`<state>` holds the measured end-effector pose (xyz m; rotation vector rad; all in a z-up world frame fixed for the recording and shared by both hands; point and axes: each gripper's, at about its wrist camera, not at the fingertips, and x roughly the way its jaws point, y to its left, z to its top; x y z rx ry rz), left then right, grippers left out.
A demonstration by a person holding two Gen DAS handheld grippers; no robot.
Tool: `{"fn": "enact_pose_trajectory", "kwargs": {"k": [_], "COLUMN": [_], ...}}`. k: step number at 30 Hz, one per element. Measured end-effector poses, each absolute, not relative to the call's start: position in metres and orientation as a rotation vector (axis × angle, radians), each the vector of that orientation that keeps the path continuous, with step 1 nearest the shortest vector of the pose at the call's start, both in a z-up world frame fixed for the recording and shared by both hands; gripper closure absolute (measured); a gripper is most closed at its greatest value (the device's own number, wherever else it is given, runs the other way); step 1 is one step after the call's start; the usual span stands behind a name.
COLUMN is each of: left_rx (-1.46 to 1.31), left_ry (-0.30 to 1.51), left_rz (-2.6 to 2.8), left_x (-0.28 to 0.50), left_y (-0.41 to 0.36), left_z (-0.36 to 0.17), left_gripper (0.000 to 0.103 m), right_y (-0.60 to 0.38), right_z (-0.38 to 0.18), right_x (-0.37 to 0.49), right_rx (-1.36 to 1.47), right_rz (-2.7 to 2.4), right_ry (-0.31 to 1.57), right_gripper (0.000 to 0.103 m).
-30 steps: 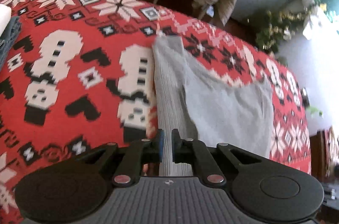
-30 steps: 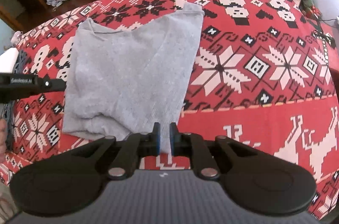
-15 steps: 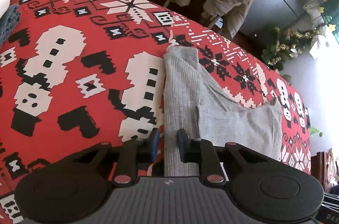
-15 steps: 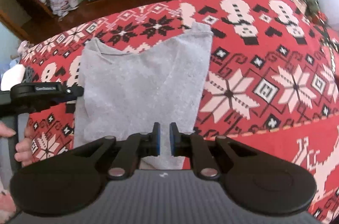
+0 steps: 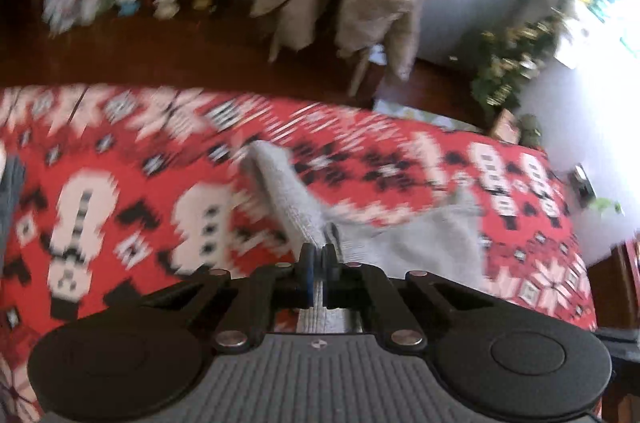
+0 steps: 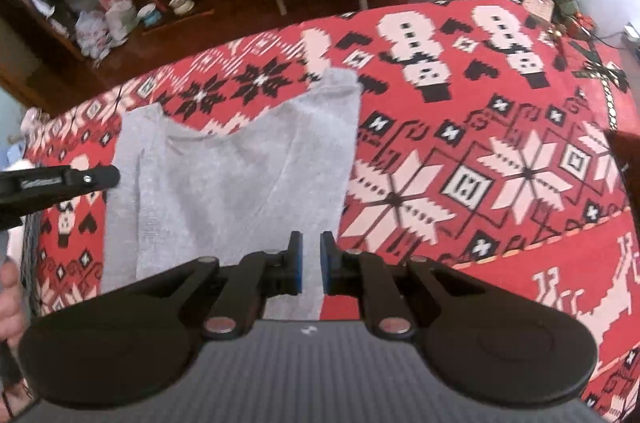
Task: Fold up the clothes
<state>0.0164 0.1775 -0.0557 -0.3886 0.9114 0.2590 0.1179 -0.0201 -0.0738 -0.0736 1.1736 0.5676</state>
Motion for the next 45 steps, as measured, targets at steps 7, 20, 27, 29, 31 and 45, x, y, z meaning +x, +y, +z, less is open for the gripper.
{"fn": "enact_pose_trajectory", "kwargs": {"k": [7,20,27,29,31,45], "left_rx": [-0.238,-0.296,-0.315,-0.307,-0.303,-0.383], "left_ry": [0.917,1.053,1.006,0.998,1.005,1.064], "left_rz": [0.126,0.035,0.051,0.086,0.126,0.140], "left_x": [0.055,0.086,0.069,0.073,0.078,0.079], "left_y": [0.098,0.045,0.085,0.104,0.124,0.159], "left_z": [-0.034,-0.110,-0.076,-0.074,-0.080,-0.107], "left_gripper": [0.100,0.096,0.086,0.084,0.084,0.084], "right_y": [-0.061,-0.116,-0.078,-0.059,-0.041,-0.011], "right_z": [-0.050,-0.074,-0.085,-0.091,-0.098,-0.148], "right_x": [0.141,0.171,0.199,0.211,0.223,0.253], "right_rx": [-0.018,0.075,0.216,0.237,0.264,0.322], "right_rz": [0.535,0.490,0.583,0.599,0.601,0.435], "right_ry": [1.159,1.189,1.167,1.168,1.174,1.191], "right_gripper": [0.092,0.090,0.080,0.078,0.074,0.097]}}
